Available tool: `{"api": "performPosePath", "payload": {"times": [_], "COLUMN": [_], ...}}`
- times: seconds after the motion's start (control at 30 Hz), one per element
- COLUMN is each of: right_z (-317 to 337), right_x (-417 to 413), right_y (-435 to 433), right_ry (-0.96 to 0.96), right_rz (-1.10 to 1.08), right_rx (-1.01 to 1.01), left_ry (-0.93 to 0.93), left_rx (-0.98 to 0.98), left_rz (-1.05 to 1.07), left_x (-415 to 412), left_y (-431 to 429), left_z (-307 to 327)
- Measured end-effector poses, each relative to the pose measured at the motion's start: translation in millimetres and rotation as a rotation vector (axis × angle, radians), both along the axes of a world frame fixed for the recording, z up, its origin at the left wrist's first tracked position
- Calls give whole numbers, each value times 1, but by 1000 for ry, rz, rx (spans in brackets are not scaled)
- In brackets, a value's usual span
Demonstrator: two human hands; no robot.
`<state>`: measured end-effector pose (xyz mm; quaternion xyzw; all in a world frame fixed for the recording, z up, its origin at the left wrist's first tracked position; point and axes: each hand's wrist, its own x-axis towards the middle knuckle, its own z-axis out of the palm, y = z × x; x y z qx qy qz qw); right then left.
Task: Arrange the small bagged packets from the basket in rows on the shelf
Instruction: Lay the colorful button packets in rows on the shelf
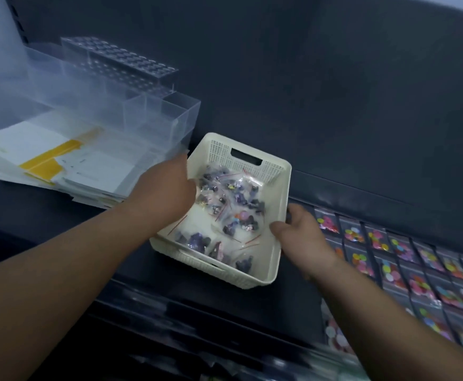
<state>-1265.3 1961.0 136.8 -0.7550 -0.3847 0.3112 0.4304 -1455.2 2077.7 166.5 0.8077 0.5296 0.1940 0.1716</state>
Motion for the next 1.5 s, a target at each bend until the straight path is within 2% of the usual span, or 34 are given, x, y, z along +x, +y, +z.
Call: {"api": "performPosePath", "payload": {"times": [0.1,0.23,0.3,0.33,0.37,0.43,0.47,0.5,0.53,0.6,0.63,0.7,0.8,0.9,0.93,0.97,1.07,1.13,1.2,1.27,1.4,1.5], "right_z": [8,17,20,20,22,24,25,24,26,31,33,34,27,9,6,6,18,23,24,25,29,31], "right_x": [8,17,18,19,20,17,14,10,4,-8,-13,-18,-24,-21,-19,-17,-16,-13,-10,-7,2,14], "right_y": [-5,-13,-12,-11,-9,-5,-2,3,7,16,22,35,46,60,65,69,73,76,79,79,74,70], "right_ry": [-10,91,54,-57,-270,-812,-1019,-1136,-1137,-988,-963,-1010,-998,-866,-767,-603,61,242,302,274,198,128], "right_rz": [29,53,40,0,-35,-41,-6,62,162,369,462,573,634,641,615,552,278,198,188,193,113,0], "right_rx": [79,138,146,154,165,161,198,235,202,32,-134,-404,-551,-519,-492,-444,-259,-192,-180,-183,-102,56], "left_ry": [-107,-284,-346,-364,-376,-381,-378,-375,-369,-354,-346,-319,-264,-199,-179,-160,-102,-16,72,80,63,134], "left_rx": [-11,71,108,118,121,120,116,109,100,81,71,53,16,-35,-52,-66,-66,28,197,260,-64,-184], "left_rz": [40,13,2,2,4,4,1,0,1,6,6,-1,-5,19,21,23,5,-42,-134,-247,-398,-472], "left_x": [2,7,10,10,10,9,9,8,8,6,6,5,5,3,1,0,-1,-1,1,7,21,37], "left_y": [6,-1,-7,-9,-10,-12,-12,-13,-13,-13,-12,-11,-6,0,2,3,4,3,1,-3,-7,-4], "left_z": [4,5,1,-1,-2,-3,-3,-3,-2,-3,-3,-5,-12,-20,-22,-24,-24,-20,-16,-10,-9,-18]}}
